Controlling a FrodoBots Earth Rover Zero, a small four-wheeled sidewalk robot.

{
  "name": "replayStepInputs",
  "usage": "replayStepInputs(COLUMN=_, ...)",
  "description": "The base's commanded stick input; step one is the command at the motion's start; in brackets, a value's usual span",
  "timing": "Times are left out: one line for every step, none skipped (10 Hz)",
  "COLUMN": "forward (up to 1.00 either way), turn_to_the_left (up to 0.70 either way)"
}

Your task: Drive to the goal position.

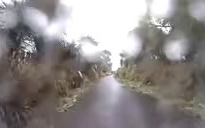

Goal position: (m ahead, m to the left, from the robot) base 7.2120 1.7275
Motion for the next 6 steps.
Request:
replayStepInputs(forward=0.85, turn_to_the_left=0.0)
replayStepInputs(forward=0.85, turn_to_the_left=0.0)
replayStepInputs(forward=0.85, turn_to_the_left=0.0)
replayStepInputs(forward=0.85, turn_to_the_left=0.0)
replayStepInputs(forward=0.85, turn_to_the_left=0.0)
replayStepInputs(forward=0.85, turn_to_the_left=0.0)
